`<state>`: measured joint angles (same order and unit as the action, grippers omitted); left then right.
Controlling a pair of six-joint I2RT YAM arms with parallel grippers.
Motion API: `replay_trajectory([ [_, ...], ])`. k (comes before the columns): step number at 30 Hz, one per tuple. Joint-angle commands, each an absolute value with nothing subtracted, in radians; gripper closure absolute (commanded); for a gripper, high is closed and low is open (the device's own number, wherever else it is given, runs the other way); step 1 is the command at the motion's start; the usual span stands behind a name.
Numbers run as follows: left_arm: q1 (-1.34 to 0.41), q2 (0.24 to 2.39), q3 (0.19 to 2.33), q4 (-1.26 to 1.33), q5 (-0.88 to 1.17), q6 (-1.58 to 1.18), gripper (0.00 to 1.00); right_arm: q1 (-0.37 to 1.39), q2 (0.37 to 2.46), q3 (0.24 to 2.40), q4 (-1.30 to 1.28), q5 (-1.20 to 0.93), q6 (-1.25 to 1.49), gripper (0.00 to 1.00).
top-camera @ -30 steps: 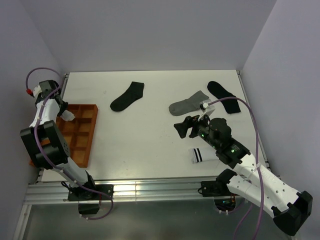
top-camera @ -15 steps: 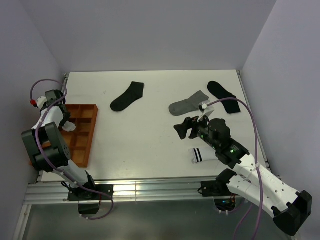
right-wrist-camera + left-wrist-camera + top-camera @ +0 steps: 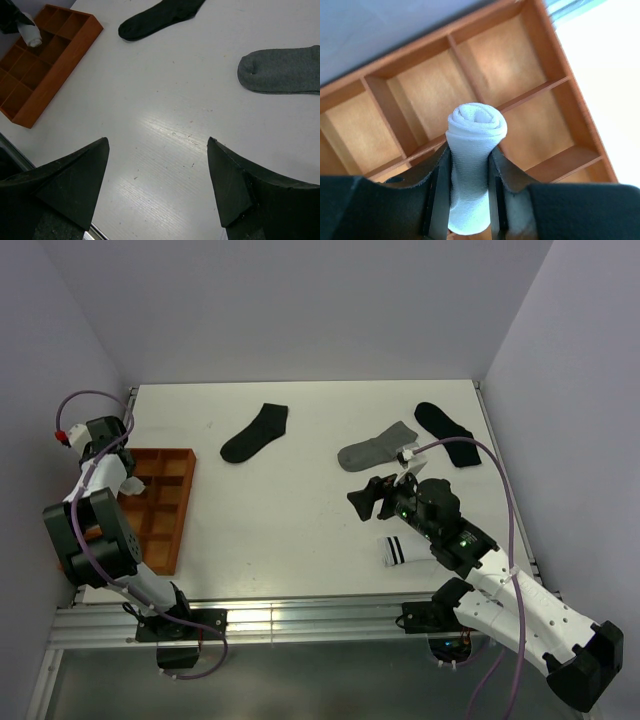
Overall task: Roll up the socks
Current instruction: Place the sock in the storage box.
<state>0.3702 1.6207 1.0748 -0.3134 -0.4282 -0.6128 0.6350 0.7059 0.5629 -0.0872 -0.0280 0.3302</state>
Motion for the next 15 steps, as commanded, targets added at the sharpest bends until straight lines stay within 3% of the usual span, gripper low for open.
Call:
replay_trajectory([
  [1, 0.373, 1.569, 1.051, -0.209, -0.456, -0.581, 1.00, 0.640, 0.690, 0.558, -0.029, -0.035, 0.310, 0.14],
  [15, 0.315, 1.585, 0.991, -0.252, -0.480, -0.606, 1.00, 0.640, 0.686, 0.551, -0.020, -0.043, 0.305, 0.14],
])
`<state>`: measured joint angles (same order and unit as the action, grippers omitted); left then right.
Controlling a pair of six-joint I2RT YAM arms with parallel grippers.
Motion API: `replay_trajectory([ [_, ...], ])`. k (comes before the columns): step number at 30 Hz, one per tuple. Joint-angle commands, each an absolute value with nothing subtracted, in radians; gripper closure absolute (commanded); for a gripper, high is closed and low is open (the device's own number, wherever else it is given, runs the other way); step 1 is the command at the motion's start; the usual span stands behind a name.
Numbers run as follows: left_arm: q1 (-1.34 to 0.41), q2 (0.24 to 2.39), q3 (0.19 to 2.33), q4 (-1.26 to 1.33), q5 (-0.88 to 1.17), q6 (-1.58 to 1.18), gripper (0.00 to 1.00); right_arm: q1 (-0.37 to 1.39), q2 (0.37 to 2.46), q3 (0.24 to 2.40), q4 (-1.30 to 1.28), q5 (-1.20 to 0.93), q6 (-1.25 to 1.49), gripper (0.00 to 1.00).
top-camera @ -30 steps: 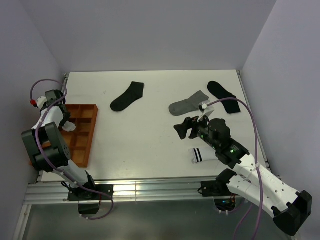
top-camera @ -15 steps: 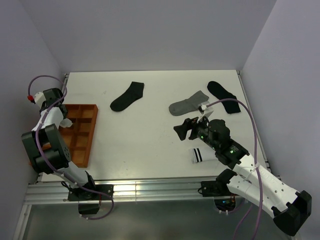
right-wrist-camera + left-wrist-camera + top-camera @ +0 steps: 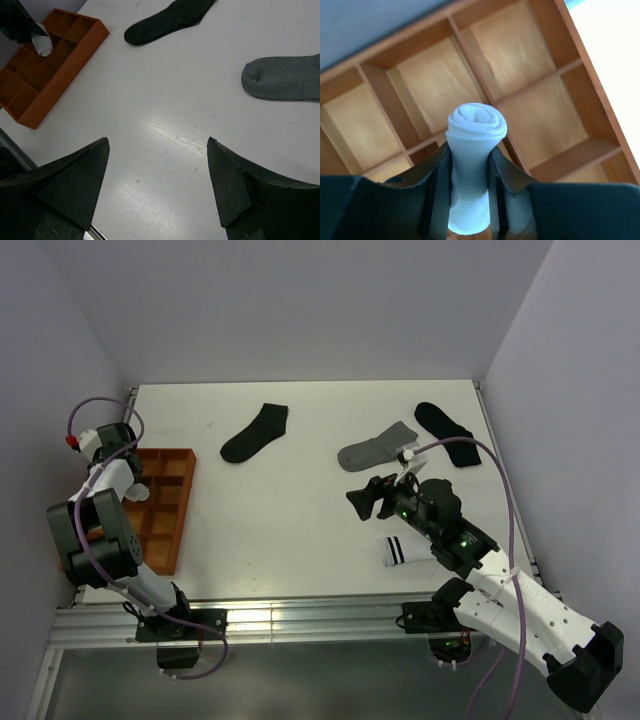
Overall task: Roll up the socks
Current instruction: Place the sock in the storage box.
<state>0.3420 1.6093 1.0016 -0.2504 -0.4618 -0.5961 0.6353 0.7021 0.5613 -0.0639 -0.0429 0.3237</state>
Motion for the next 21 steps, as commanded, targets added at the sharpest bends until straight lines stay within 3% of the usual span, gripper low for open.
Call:
replay_trajectory([
  [1, 0.310, 1.585, 0.988, -0.259, -0.479, -0.609, 1.00, 0.640, 0.684, 0.551, -0.020, -0.043, 0.305, 0.15],
  [21, 0.319, 1.793, 1.106, -0.456, -0.368, -0.641, 1.00, 0.640, 0.681, 0.548, -0.015, -0.045, 0.301, 0.15],
])
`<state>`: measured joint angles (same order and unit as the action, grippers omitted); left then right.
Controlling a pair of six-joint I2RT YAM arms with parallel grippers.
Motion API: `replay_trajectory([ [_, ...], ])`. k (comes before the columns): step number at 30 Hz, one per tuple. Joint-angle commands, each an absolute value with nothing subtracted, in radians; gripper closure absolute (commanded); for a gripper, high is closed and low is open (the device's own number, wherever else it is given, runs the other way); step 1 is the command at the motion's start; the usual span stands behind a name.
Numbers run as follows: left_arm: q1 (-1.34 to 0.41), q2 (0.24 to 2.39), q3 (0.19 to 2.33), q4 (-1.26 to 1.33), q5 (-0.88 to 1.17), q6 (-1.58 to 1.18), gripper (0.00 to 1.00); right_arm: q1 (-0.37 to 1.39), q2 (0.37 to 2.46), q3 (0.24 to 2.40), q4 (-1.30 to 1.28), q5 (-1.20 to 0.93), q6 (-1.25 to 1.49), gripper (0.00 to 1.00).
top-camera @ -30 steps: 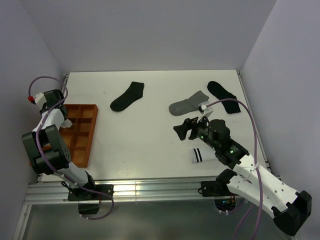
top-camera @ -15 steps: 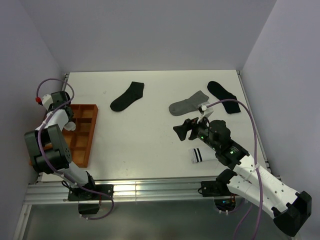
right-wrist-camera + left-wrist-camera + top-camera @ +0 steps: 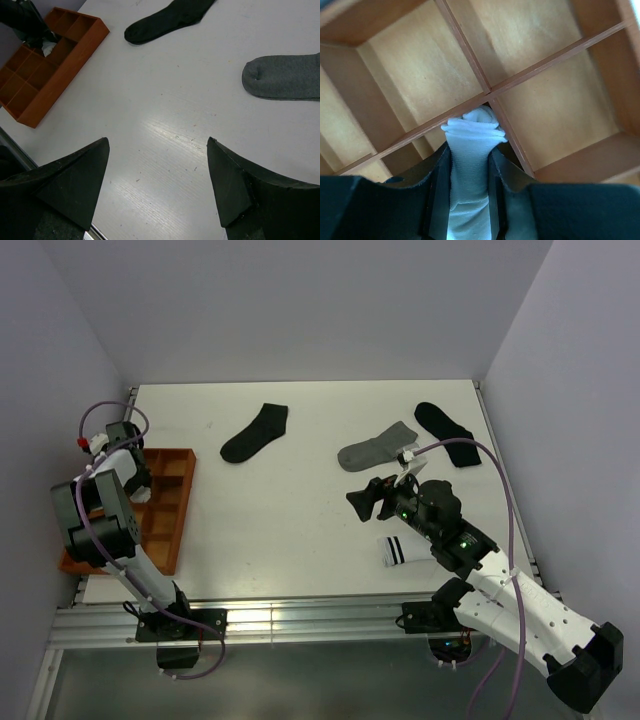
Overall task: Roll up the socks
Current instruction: Place the sock in the storage box.
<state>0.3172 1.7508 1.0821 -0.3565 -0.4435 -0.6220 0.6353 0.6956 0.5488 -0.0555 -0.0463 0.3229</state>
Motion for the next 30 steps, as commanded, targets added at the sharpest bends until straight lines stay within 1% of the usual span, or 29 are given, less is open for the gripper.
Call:
replay_trajectory([
  [1, 0.322, 1.811, 1.121, -0.466, -0.361, -0.643, 1.00, 0.640, 0.680, 0.546, -0.014, -0.043, 0.301, 0.15],
  [7, 0.359, 1.859, 1.163, -0.508, -0.301, -0.634, 1.00, 0.640, 0.684, 0.551, -0.021, -0.043, 0.304, 0.15],
  [15, 0.376, 1.888, 1.181, -0.501, -0.284, -0.620, 1.00, 0.640, 0.719, 0.575, -0.049, -0.074, 0.304, 0.16],
  [18, 0.376, 1.905, 1.190, -0.538, -0.270, -0.621, 0.96, 0.640, 0.727, 0.589, -0.061, -0.077, 0.302, 0.16],
  [21, 0.376, 1.898, 1.177, -0.538, -0.236, -0.618, 0.89, 0.640, 0.729, 0.592, -0.063, -0.071, 0.301, 0.16],
  [24, 0.376, 1.901, 1.177, -0.546, -0.193, -0.618, 0.85, 0.640, 0.735, 0.594, -0.071, -0.060, 0.304, 0.16],
  [28, 0.376, 1.916, 1.170, -0.549, -0.170, -0.618, 0.72, 0.640, 0.745, 0.594, -0.081, -0.063, 0.305, 0.17],
  [30, 0.376, 1.918, 1.175, -0.564, -0.175, -0.623, 0.68, 0.638, 0.747, 0.595, -0.083, -0.067, 0.305, 0.17],
])
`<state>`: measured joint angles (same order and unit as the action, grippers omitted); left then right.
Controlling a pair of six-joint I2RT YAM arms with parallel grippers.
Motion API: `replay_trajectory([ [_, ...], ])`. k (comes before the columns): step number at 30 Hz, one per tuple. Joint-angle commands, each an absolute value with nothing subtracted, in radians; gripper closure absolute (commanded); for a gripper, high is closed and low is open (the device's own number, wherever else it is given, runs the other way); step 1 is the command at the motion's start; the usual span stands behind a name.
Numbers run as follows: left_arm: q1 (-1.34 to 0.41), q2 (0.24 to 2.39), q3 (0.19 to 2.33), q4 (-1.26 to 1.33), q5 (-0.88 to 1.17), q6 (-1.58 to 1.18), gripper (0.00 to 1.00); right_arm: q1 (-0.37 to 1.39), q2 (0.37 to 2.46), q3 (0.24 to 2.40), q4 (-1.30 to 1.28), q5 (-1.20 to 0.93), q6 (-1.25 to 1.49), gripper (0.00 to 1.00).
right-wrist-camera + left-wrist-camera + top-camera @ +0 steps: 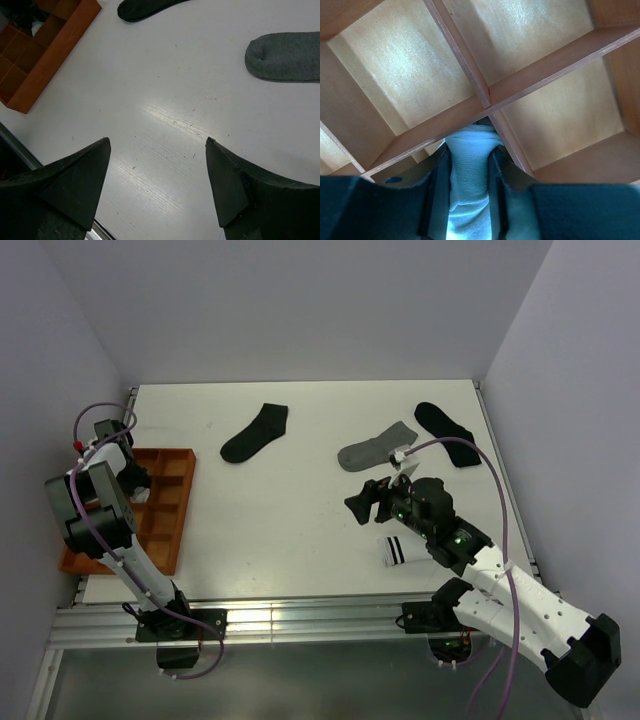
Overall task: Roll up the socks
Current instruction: Place the sock in the storage box.
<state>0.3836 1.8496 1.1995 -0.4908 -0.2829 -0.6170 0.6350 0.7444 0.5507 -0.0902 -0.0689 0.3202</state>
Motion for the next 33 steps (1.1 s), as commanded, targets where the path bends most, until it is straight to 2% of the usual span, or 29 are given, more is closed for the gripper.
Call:
replay_trajectory([
  [1, 0.376, 1.913, 1.174, -0.566, -0.179, -0.624, 0.65, 0.640, 0.750, 0.597, -0.084, -0.071, 0.307, 0.17],
  [9, 0.376, 1.827, 1.169, -0.590, -0.205, -0.649, 0.50, 0.640, 0.747, 0.614, -0.115, -0.084, 0.311, 0.18],
  [25, 0.376, 1.671, 1.218, -0.617, -0.241, -0.675, 0.42, 0.640, 0.794, 0.702, -0.196, -0.097, 0.313, 0.19],
  [33, 0.376, 1.566, 1.155, -0.594, -0.206, -0.693, 0.45, 0.640, 0.841, 0.764, -0.235, -0.097, 0.330, 0.20],
])
